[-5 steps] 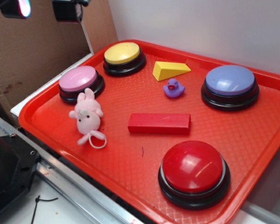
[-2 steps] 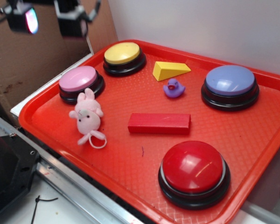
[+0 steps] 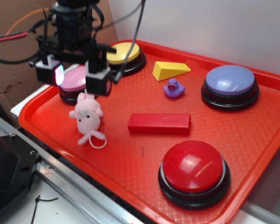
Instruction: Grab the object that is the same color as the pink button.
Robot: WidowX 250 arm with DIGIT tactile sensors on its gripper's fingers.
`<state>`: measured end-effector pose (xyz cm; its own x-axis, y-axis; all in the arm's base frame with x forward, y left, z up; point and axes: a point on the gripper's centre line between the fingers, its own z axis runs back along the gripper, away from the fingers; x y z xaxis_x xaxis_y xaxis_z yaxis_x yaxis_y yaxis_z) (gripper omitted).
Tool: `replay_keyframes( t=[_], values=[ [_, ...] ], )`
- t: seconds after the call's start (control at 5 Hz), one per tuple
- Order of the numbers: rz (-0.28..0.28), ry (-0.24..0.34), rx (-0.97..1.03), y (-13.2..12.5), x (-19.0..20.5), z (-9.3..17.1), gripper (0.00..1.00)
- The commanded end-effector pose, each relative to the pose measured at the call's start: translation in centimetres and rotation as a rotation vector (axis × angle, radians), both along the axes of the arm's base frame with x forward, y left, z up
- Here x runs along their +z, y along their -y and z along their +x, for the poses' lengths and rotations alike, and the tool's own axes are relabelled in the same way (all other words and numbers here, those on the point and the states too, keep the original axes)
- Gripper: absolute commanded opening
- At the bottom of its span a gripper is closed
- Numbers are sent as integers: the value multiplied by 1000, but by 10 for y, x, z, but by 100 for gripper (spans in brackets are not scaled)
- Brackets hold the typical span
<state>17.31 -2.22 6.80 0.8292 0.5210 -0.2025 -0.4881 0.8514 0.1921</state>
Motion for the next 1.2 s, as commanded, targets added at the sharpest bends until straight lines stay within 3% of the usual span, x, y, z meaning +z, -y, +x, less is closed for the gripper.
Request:
replay_keyframes(
  t=[0.0, 0.2, 0.6, 0.8, 1.0],
  values=[
    [25, 22, -67, -43, -18, 1, 100],
    [9, 30, -106, -40, -31, 13, 100],
    [-65, -32, -219, -7, -67, 10, 100],
    [-61, -40, -176, -7, -71, 6, 0],
    [-44, -17, -186, -9, -58, 12, 0]
  ],
)
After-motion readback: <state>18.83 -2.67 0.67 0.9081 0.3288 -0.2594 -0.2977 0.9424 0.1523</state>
